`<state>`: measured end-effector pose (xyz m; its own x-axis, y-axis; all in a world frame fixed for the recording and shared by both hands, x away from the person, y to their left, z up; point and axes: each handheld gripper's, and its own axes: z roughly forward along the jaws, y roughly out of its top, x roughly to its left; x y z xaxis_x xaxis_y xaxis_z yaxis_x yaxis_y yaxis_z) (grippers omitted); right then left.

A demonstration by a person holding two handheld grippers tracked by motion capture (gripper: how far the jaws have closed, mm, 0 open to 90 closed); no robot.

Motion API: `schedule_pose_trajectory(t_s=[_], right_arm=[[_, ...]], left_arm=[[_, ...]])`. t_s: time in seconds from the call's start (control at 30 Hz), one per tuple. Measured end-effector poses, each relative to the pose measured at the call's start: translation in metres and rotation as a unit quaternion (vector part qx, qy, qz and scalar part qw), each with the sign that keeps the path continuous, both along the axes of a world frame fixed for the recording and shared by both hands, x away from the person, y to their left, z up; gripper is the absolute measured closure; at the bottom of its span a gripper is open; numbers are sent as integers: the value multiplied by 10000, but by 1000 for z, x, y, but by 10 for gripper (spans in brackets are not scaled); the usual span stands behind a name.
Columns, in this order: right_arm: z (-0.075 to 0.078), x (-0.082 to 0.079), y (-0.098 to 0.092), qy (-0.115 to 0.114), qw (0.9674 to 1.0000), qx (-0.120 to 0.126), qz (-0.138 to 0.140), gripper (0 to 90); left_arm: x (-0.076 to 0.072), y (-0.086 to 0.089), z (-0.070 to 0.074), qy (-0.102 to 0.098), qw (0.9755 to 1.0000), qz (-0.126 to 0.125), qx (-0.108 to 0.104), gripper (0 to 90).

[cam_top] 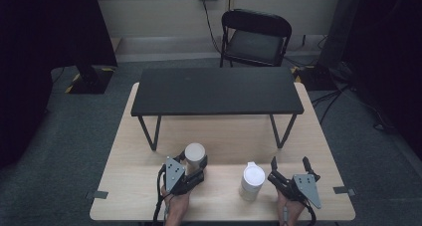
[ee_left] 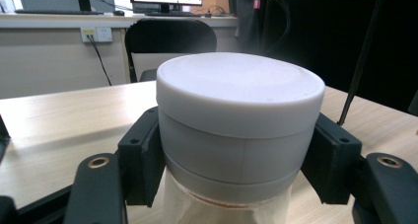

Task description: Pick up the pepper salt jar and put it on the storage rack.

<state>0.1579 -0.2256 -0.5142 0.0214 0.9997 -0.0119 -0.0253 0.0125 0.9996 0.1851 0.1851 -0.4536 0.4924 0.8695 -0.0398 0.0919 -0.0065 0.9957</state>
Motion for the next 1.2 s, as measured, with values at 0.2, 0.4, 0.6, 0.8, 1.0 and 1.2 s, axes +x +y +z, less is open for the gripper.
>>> schedule_pose_trajectory(t_s=[0.2,0.4,0.6,0.8,1.0,1.2], right_arm=[[0,0,0,0,10000,-3,-3,15],[0,0,0,1,10000,-2,-5,15],[0,0,0,1,10000,-2,-7,15],[0,0,0,1,10000,-1,-12,15],[0,0,1,3,10000,0,-15,15],[0,0,1,0,10000,1,-14,15]], left_arm=[[-4,5,8,-48,10000,-8,-38,343],[-6,9,15,-82,10000,-54,-11,344],[-6,14,21,-68,10000,-41,-51,343],[-5,20,29,-96,9999,-70,-53,343],[-3,27,44,-105,9998,-181,-11,343],[-1,32,53,-154,9995,-270,14,343]])
